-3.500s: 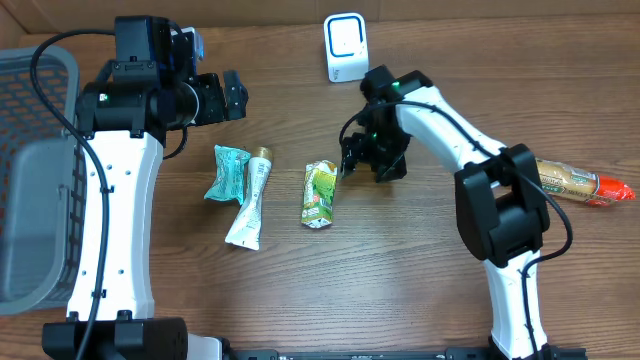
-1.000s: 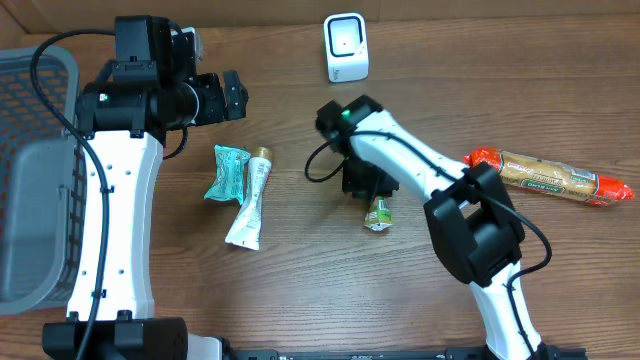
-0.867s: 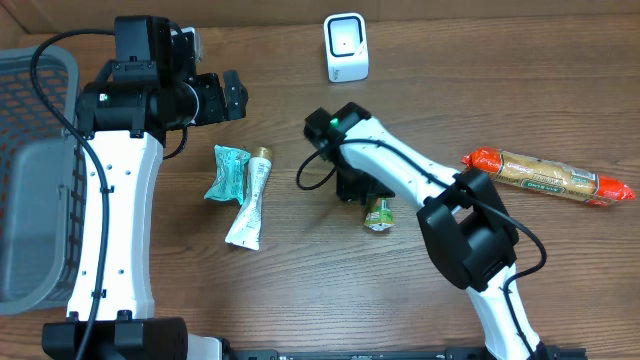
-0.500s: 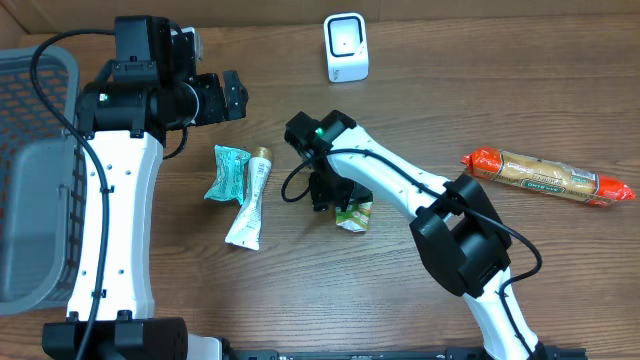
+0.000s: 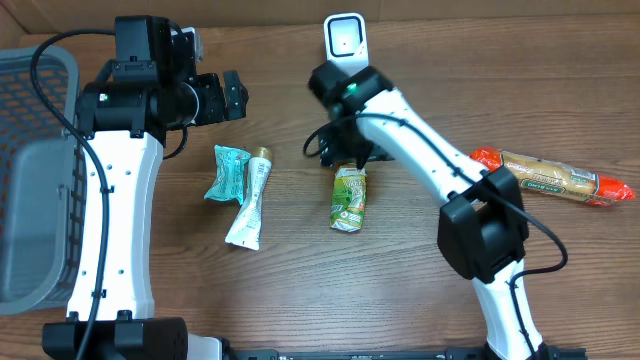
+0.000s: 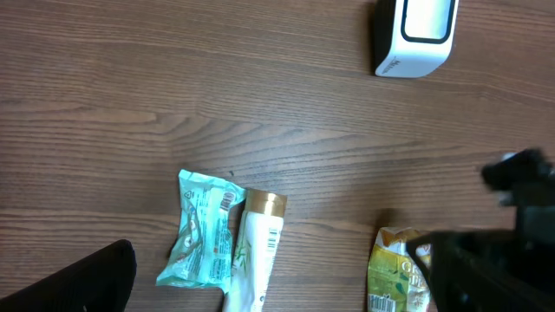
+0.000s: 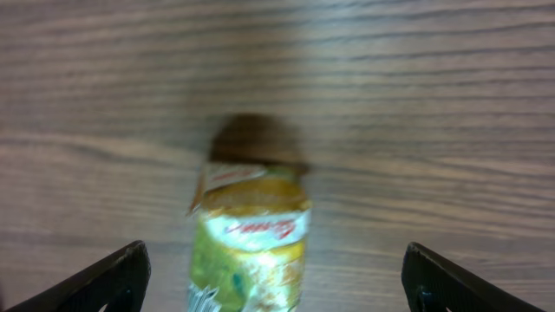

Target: Scan the item barcode

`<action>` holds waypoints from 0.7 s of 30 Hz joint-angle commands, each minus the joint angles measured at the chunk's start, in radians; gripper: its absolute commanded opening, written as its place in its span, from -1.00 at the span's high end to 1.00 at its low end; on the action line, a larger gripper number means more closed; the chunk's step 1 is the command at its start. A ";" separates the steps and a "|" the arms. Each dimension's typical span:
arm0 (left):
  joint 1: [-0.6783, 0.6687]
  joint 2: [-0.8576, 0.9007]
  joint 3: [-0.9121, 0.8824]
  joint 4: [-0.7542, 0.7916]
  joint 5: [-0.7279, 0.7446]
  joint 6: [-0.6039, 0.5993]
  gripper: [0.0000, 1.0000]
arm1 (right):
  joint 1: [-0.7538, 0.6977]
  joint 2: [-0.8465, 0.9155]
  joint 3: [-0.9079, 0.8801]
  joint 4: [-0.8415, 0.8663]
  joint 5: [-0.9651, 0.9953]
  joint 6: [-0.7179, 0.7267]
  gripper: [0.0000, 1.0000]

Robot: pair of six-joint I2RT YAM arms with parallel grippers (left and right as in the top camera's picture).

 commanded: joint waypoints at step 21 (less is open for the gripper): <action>-0.002 -0.003 0.009 0.003 0.008 0.023 -0.99 | -0.016 0.052 -0.145 0.106 -0.133 -0.006 0.83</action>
